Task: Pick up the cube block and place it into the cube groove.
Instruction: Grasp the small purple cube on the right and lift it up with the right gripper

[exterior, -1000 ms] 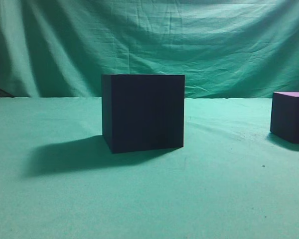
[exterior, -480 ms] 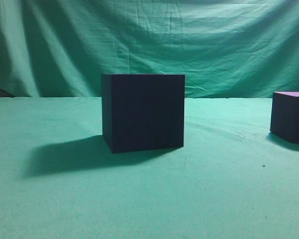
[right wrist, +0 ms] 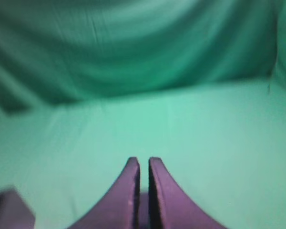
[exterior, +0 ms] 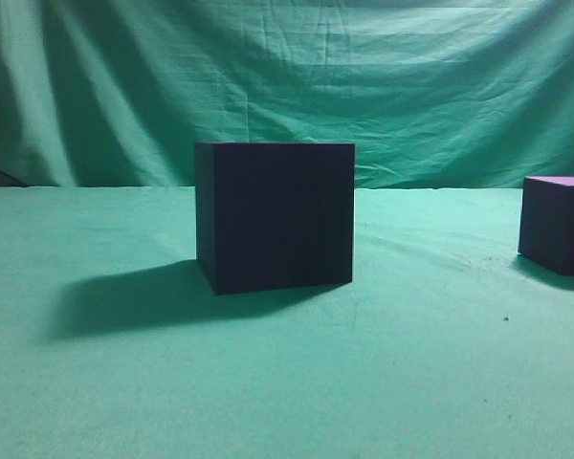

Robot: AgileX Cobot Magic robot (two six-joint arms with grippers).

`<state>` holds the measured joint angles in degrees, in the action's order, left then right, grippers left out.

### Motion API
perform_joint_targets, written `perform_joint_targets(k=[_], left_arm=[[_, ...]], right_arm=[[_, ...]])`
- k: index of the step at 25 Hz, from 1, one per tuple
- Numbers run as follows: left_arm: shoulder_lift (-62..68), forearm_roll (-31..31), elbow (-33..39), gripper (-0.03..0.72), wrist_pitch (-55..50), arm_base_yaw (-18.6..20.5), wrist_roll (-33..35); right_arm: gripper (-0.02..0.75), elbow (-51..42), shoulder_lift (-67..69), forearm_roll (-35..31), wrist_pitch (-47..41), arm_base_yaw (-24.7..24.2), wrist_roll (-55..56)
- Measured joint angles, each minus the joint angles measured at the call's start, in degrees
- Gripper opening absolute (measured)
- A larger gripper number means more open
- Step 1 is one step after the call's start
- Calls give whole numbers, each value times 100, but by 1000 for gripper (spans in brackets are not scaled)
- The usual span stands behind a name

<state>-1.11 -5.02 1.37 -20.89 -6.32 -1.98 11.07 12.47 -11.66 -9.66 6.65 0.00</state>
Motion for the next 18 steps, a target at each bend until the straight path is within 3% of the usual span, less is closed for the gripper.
perform_joint_targets(k=[3, 9, 10, 14, 18], left_arm=[[0, 0, 0, 0, 0, 0, 0], [0, 0, 0, 0, 0, 0, 0], [0, 0, 0, 0, 0, 0, 0], [0, 0, 0, 0, 0, 0, 0], [0, 0, 0, 0, 0, 0, 0]], right_arm=[[50, 477, 1001, 0, -1011, 0, 2], [50, 1187, 2723, -366, -2115, 0, -237], [0, 1341, 2986, -386, -2272, 0, -376], [0, 2201, 4061, -407, -3085, 0, -815], [0, 3038, 5226, -221, -3705, 464, -957]])
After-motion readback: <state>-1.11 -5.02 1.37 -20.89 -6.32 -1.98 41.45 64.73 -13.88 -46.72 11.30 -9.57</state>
